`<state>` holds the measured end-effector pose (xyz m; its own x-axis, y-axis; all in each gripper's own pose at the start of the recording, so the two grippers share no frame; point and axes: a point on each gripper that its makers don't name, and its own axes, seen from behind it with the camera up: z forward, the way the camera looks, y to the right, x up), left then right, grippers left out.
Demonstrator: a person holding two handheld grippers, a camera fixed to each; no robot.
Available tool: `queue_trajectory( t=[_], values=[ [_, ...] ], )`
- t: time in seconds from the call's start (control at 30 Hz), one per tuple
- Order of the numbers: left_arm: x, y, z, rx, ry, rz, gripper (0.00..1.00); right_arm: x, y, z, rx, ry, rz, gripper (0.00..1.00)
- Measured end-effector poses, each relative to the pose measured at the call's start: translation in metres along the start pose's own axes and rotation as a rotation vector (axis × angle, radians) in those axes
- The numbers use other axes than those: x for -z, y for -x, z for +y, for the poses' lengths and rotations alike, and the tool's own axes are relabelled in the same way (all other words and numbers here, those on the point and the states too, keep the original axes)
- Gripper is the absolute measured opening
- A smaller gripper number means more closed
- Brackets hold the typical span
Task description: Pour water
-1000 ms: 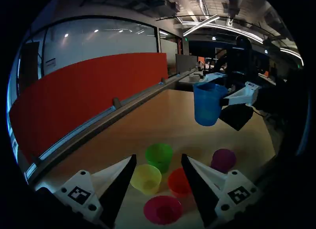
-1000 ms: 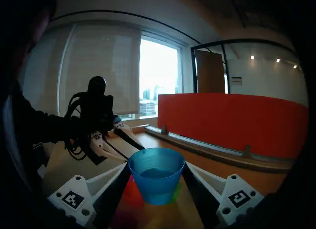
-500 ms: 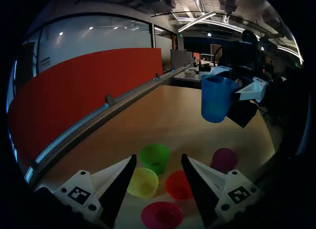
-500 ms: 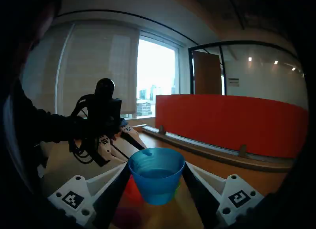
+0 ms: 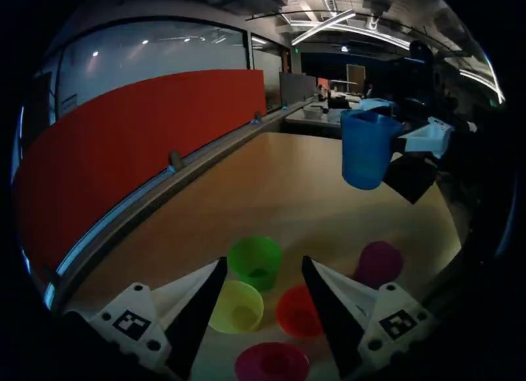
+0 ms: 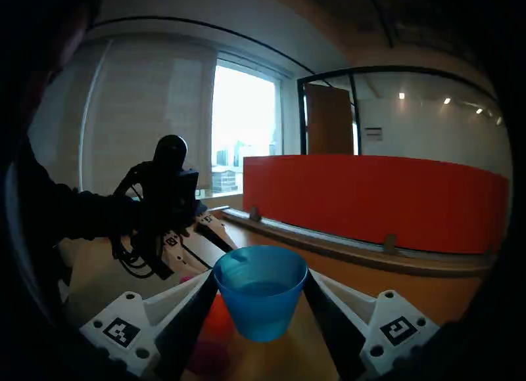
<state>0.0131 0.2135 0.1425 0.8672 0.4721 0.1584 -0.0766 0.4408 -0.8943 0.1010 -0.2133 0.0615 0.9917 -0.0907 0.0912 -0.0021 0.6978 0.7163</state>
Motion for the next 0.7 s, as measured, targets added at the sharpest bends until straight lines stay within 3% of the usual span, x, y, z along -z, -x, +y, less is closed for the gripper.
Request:
queue_trajectory(
  t=[0.7],
  values=[
    [-0.027,0.016,-0.004,-0.028,0.011,-0.097,0.84,0.02,-0.001,0.03,0.006,0.136,-0.01,0.91]
  ],
)
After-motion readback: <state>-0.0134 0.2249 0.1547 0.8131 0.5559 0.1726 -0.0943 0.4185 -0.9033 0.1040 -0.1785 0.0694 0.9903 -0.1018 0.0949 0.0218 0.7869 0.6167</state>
